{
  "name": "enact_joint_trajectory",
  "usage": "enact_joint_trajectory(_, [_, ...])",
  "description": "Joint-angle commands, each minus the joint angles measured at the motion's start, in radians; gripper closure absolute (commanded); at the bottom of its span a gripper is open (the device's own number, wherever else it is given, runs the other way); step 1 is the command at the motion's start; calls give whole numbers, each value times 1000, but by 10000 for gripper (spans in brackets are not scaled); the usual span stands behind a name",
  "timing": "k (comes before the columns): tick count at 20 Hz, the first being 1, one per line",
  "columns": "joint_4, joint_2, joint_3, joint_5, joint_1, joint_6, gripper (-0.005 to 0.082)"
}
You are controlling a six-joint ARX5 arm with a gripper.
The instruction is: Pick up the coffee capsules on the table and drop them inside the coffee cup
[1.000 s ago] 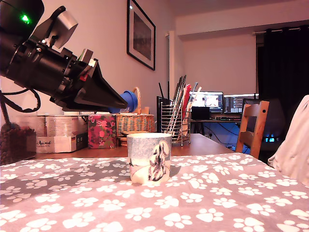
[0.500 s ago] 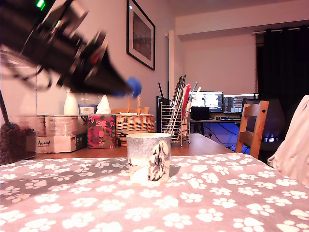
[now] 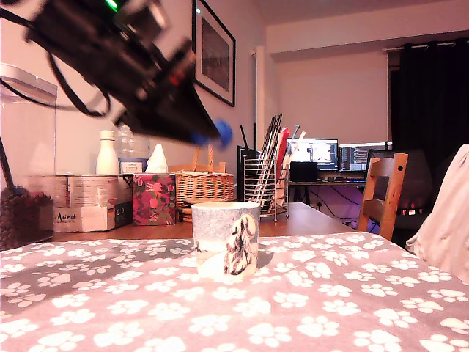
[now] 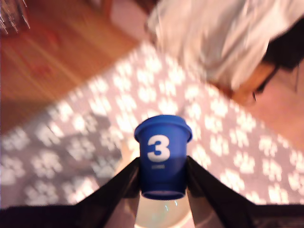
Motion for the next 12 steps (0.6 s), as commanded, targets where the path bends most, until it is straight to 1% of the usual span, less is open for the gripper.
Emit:
enact_joint_trajectory(1, [-26,47,37,0,-16,13,695])
enact_joint_trajectory(6, [-118,145,126,-47,-42,17,695])
enact_joint_trajectory(7, [-144,165,144,-51,-42,17,695])
enact_joint_trajectory(9, [-195,199,174,-62,-42,35,695])
enact_joint_trajectory(12, [-249,230,197,-76,-42,37,695])
